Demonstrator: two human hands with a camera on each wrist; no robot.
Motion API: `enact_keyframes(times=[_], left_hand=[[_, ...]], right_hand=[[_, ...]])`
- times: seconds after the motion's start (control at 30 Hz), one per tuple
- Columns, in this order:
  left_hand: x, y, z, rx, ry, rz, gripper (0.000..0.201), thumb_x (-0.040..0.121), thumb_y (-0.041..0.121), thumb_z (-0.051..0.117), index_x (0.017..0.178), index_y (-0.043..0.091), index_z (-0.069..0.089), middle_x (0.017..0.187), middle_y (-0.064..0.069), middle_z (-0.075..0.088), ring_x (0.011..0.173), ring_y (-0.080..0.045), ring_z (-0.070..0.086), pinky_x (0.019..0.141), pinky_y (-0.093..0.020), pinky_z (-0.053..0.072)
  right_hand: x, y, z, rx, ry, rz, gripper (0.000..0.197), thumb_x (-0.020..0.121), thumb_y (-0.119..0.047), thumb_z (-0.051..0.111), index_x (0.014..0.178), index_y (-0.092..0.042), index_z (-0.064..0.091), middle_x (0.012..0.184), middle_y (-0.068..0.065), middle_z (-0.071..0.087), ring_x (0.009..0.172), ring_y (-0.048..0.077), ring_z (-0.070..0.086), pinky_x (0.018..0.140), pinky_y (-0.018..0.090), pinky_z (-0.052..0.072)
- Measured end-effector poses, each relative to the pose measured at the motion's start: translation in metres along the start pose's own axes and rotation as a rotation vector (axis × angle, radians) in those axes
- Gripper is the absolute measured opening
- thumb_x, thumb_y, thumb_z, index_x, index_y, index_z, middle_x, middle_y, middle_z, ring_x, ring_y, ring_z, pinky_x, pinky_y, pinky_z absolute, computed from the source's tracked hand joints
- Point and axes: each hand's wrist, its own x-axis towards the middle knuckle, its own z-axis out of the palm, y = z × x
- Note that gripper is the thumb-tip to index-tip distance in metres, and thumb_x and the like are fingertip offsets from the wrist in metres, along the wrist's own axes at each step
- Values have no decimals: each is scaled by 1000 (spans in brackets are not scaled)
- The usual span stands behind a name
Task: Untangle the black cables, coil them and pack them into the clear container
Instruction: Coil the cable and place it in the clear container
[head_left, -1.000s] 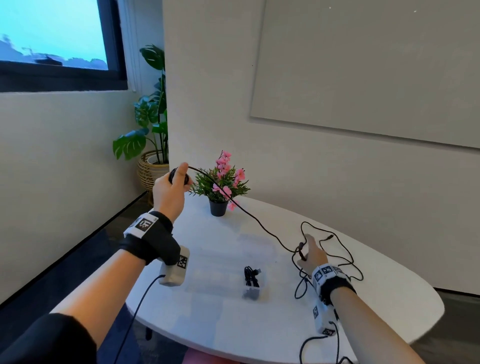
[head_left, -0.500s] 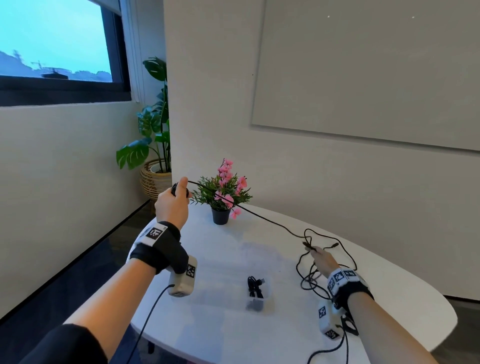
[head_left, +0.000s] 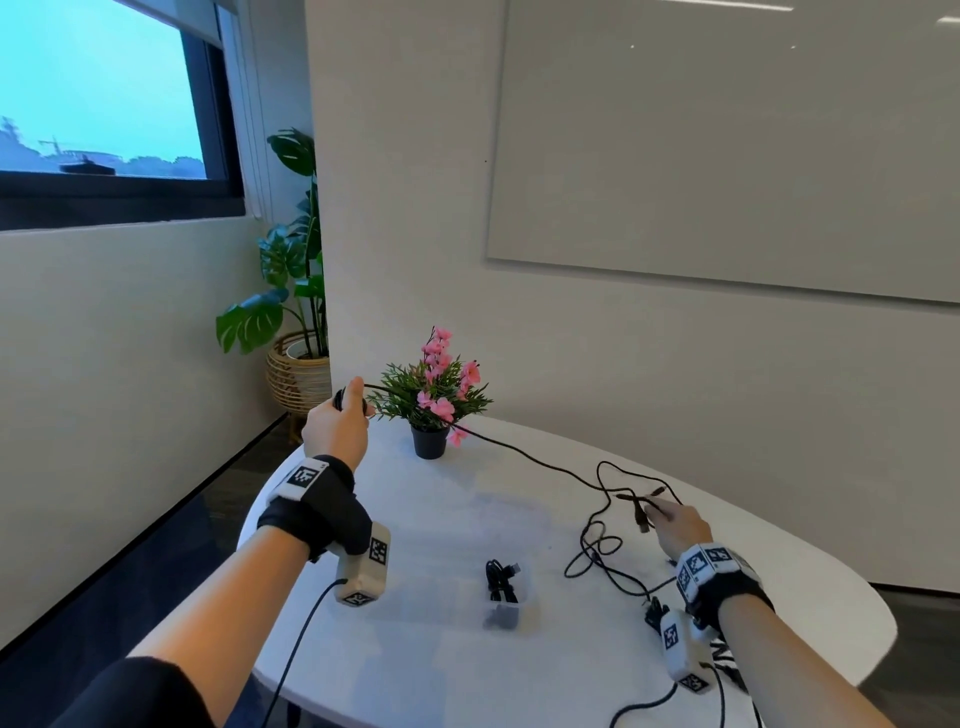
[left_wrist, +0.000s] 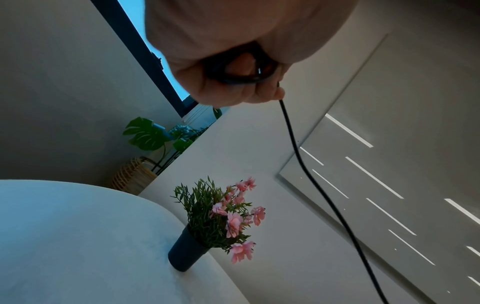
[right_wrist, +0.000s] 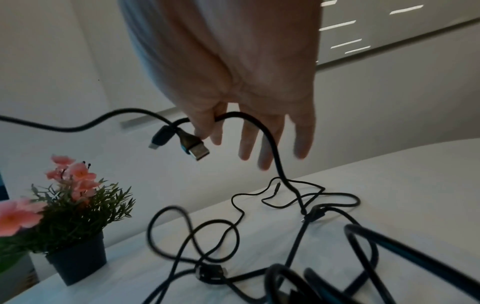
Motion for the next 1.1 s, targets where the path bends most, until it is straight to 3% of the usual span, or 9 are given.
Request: enact_keyframes(times=[0.2,0.33,0.4,0.5,0.57,0.63,0.7,0.87,1.1], left_hand=[[0,2,-4,-1,66,-11,46,92,54,43,62,23,58,81,-7,63,83,-28,57,86,-43,49],[6,2,-12,-38,120,-22,47,90,57,42,61,24,60,89,-11,68,91,-31,62,89,-45,50],[12,4,-20,-67,158,-36,47,89,57,41,61,24,60,91,-10,69,92,-32,63,90,-46,50],[12,10,-22,16,81,31,48,89,56,42,61,22,60,86,-9,68,87,-31,63,87,-42,50],[5,14,-15,72,-15,101,49,90,56,43,61,20,61,82,-9,68,83,-29,62,82,-40,49],[-7,18,-5,102,-139,158,48,92,53,44,62,20,60,77,-8,66,76,-26,60,77,-37,48],[-21,24,5,78,-292,190,46,94,48,44,64,16,57,66,-2,57,61,-18,51,61,-31,42],[-43,39,23,-17,-589,219,44,95,44,44,61,16,46,42,11,40,37,-3,34,44,-18,28],[-61,47,35,-188,-827,201,49,79,65,46,59,20,44,53,4,36,53,-14,37,53,-26,36]], right_hand=[[1,-10,-13,75,17,65,33,95,-35,49,84,-12,70,69,8,59,58,20,48,54,27,35],[2,-5,-18,317,-87,337,15,83,-22,64,78,-8,63,62,3,45,52,18,38,49,26,30],[3,6,-23,494,-72,444,12,80,-16,58,83,-5,63,54,0,35,44,14,25,42,22,22],[1,17,-23,468,-107,475,17,82,-18,56,93,-4,57,65,6,47,53,18,41,51,25,32],[-3,11,-20,310,-154,448,39,86,-23,58,114,3,52,101,16,57,81,28,53,66,35,43],[-7,-1,-18,81,-168,352,59,88,-29,58,134,2,39,135,21,44,116,36,47,90,41,43],[-11,-20,-16,-22,-165,205,65,88,-32,58,141,-5,33,148,17,31,133,34,35,103,40,35],[-45,-100,-12,129,-136,-325,42,93,-31,54,133,-20,48,143,2,41,133,20,37,108,34,31],[-98,-182,19,432,-264,-723,45,101,-35,32,145,-32,27,144,-20,30,135,-3,26,109,15,20]])
